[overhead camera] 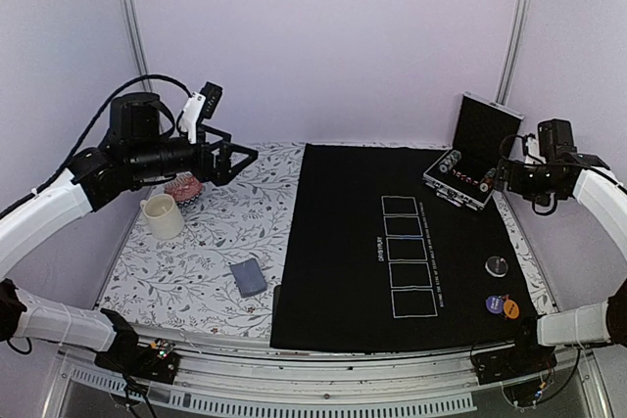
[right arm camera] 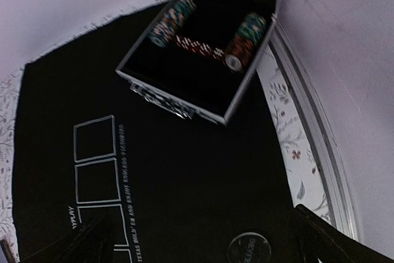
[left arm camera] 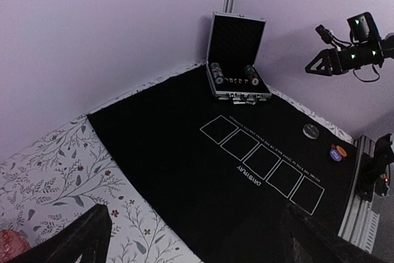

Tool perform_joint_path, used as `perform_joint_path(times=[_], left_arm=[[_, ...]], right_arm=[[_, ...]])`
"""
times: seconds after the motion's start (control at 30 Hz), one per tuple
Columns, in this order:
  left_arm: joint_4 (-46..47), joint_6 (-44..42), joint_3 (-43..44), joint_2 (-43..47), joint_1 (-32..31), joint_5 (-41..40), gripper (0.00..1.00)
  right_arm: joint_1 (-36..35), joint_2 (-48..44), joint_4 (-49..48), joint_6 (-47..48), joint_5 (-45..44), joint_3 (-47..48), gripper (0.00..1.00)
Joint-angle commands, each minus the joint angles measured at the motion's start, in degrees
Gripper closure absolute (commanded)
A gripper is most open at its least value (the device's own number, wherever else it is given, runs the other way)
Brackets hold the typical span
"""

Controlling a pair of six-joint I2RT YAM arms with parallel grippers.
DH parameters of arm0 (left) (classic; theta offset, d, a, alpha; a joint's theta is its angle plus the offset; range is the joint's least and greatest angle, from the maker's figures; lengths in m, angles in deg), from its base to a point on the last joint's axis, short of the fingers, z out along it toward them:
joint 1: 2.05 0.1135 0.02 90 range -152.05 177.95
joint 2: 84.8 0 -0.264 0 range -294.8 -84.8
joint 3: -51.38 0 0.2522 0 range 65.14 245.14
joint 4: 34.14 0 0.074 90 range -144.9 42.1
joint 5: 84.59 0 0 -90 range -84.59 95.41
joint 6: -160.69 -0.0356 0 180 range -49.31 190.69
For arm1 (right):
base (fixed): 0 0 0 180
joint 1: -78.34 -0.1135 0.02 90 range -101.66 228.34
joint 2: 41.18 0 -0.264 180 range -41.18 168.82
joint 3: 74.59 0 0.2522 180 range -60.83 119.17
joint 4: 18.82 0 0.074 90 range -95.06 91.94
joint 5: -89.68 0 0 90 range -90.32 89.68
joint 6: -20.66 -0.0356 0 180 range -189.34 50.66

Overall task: Distribute texas hold em gaming equipment
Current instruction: Pick up the dealer button from the poker table mat.

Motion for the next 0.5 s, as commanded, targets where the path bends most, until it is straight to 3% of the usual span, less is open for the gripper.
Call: perform_joint_path(times=[0.0, 0.3, 0.47], left_arm=[[-9.4, -3.1, -2.0, -1.3, -1.2, 2.4, 0.02], [-5.2, -5.0, -8.8, 2.6, -1.8, 1.6, 0.02], [-2.8, -5.5, -11.5, 5.3, -1.8, 1.3, 0.02]], right_arm=[[-0.5, 4.4, 13.9, -4.4, -9.3, 0.1, 0.01], [-0.5, 16.8, 14.1, -8.3, -0.7, -6.3, 0.01], [-0.4, 19.8, 12.9, -9.3, -1.4, -8.4, 0.01]])
